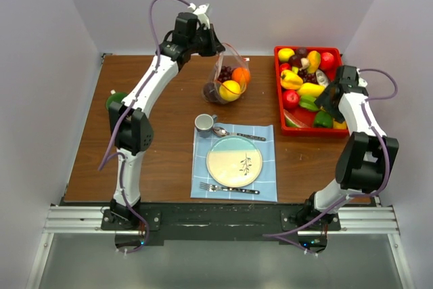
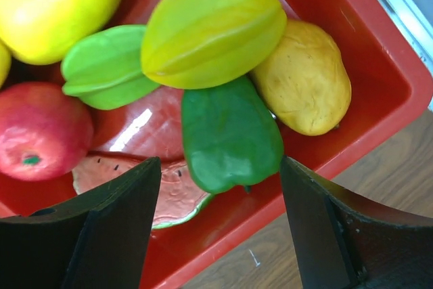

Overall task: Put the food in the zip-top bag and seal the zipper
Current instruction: Pick up the fake fruit from the bin.

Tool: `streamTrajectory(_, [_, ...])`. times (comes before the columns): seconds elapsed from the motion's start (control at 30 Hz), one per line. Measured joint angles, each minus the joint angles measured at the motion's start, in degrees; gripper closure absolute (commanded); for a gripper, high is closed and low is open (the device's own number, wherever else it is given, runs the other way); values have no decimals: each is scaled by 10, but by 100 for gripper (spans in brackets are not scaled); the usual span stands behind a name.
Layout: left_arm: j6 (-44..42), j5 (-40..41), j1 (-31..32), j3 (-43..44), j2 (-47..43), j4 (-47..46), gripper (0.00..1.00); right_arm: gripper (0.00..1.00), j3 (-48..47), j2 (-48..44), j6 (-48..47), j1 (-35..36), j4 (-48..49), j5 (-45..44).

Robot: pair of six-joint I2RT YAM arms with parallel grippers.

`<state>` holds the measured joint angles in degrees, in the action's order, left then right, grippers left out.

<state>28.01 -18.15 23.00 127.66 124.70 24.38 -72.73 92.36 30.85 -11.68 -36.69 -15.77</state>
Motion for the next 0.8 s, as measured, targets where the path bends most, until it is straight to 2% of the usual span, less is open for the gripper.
streamTrajectory(0.13, [0,-2,0,-7,0,-7,100,18,4,26,12,0,7,1])
streamTrajectory(0.5, [1,-5,0,-10,0,-10,100,19,17,82,6,0,34,24])
streamTrajectory(0.67, [5,-8,0,-11,0,-11,100,26,20,82,0,7,43,36])
streamTrajectory(0.73, [5,-8,0,-11,0,-12,100,34,20,83,-1,11,46,36])
streamTrajectory(0.8, [5,-8,0,-12,0,-12,100,38,21,83,-2,14,49,38])
